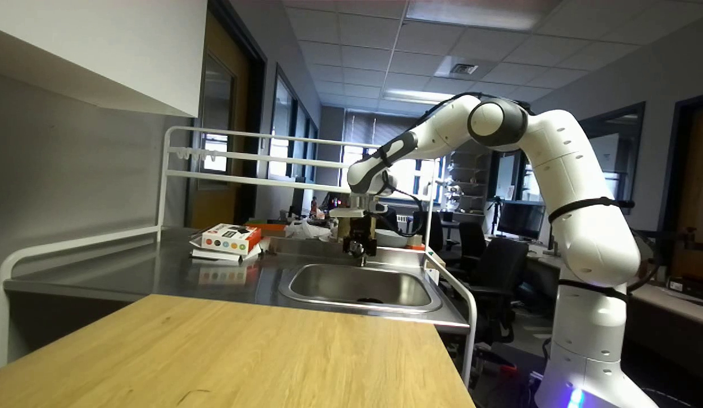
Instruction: Move the spout to the right
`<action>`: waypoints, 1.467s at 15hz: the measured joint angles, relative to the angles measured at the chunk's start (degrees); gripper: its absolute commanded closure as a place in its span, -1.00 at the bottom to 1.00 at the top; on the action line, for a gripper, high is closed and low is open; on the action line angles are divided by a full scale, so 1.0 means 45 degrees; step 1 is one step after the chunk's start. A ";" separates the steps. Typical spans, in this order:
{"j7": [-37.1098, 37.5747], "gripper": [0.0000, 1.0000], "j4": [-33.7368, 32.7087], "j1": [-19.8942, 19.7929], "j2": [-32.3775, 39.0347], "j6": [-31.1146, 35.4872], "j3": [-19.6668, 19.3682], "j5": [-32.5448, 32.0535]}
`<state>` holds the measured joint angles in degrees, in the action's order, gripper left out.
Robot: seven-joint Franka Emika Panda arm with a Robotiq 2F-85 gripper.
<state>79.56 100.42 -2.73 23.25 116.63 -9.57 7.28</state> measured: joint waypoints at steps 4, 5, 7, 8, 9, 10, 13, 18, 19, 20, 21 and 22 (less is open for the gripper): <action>0.0011 0.94 0.0630 -0.0016 -0.0358 0.0360 -0.0060 0.0001; 0.0010 0.94 0.0707 -0.0016 -0.0399 0.0429 -0.0060 0.0001; 0.0010 0.94 0.0844 -0.0029 -0.0472 0.0517 -0.0062 0.0002; 0.0010 0.95 0.0890 -0.0040 -0.0499 0.0525 -0.0062 0.0002; 0.0008 0.94 0.0931 -0.0054 -0.0525 0.0525 -0.0062 0.0003; 0.0007 0.94 0.0973 -0.0070 -0.0552 0.0524 -0.0063 0.0004; -0.0107 0.94 0.1079 -0.0101 -0.0620 0.0548 -0.0063 0.0007; -0.0211 0.94 0.1138 -0.0116 -0.0655 0.0569 -0.0063 0.0007; -0.0220 0.94 0.1142 -0.0119 -0.0659 0.0569 -0.0063 0.0007; -0.0227 0.94 0.1146 -0.0120 -0.0661 0.0569 -0.0063 0.0007; -0.0232 0.94 0.1149 -0.0121 -0.0663 0.0569 -0.0063 0.0007; -0.0235 0.92 0.1150 -0.0122 -0.0665 0.0568 -0.0063 0.0007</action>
<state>78.50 105.59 -3.28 20.26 119.19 -9.86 7.31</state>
